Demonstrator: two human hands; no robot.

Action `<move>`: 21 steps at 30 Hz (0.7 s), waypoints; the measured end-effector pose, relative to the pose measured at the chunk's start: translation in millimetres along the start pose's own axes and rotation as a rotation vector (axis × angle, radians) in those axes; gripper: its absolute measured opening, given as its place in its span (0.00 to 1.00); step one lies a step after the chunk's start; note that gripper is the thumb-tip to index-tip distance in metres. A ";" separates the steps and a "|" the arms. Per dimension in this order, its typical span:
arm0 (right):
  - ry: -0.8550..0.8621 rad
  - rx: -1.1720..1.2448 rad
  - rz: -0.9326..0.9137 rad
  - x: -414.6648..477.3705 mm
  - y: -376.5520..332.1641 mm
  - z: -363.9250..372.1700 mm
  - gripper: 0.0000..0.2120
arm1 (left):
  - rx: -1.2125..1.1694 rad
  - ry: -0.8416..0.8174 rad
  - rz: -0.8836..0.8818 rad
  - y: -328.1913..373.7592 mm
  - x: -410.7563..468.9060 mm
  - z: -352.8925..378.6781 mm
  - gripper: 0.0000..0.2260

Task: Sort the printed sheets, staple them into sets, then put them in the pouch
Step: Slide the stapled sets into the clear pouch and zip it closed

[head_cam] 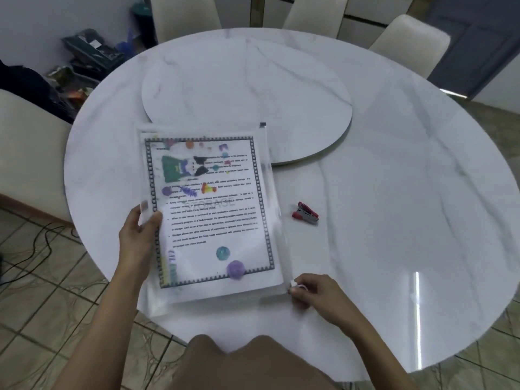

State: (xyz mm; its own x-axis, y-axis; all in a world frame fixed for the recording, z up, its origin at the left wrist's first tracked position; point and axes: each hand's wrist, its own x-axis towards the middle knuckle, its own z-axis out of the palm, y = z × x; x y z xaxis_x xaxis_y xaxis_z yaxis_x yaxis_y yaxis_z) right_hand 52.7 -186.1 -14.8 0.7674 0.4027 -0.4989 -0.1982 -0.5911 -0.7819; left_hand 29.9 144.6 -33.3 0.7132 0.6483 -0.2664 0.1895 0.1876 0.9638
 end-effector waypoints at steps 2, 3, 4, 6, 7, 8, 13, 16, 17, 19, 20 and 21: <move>-0.016 0.024 0.013 -0.8 -1.0 2.7 0.09 | 0.070 -0.016 -0.023 -2.5 -1.4 -1.2 0.15; -0.021 0.026 0.023 -0.6 -0.6 4.0 0.10 | 0.157 -0.017 -0.017 -4.4 -2.4 -0.9 0.15; -0.024 0.029 0.036 -0.4 -0.5 5.3 0.10 | 0.290 -0.007 -0.001 -8.4 -1.8 -1.4 0.15; -0.030 0.046 0.070 0.8 1.0 8.5 0.11 | 0.574 0.055 0.045 -18.5 0.7 -4.1 0.21; -0.035 0.059 0.086 1.4 1.8 10.0 0.11 | 0.674 0.095 0.084 -21.5 -0.9 -3.7 0.25; -0.039 0.075 0.098 1.9 2.2 11.2 0.12 | 0.740 0.122 0.145 -22.7 -4.8 -1.6 0.27; -0.043 0.203 0.105 5.7 0.7 8.9 0.11 | 0.773 -0.243 0.501 -26.7 -53.7 37.2 0.20; -0.042 0.243 0.100 9.6 -2.9 6.5 0.11 | 0.859 -0.548 0.708 -37.4 -82.3 53.7 0.21; -0.045 0.253 0.096 10.8 -4.3 5.8 0.10 | 0.896 -0.606 0.783 -42.8 -88.4 57.1 0.20; -0.057 0.270 0.087 11.8 -6.6 3.7 0.10 | 0.950 -0.671 0.883 -49.9 -97.9 63.2 0.19; -0.067 0.274 0.082 11.9 -7.2 2.6 0.10 | 0.962 -0.678 0.918 -52.9 -100.1 65.4 0.18; -0.079 0.275 0.076 11.9 -7.4 1.8 0.10 | 0.966 -0.663 0.948 -53.6 -101.9 68.0 0.18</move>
State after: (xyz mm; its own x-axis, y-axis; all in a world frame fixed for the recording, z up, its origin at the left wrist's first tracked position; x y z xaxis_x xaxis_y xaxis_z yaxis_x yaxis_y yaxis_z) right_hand 62.2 -175.7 -15.7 0.6965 0.4236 -0.5791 -0.4192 -0.4148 -0.8076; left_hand -7.1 18.3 -57.1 0.9395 -0.2439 0.2405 -0.3333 -0.8128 0.4778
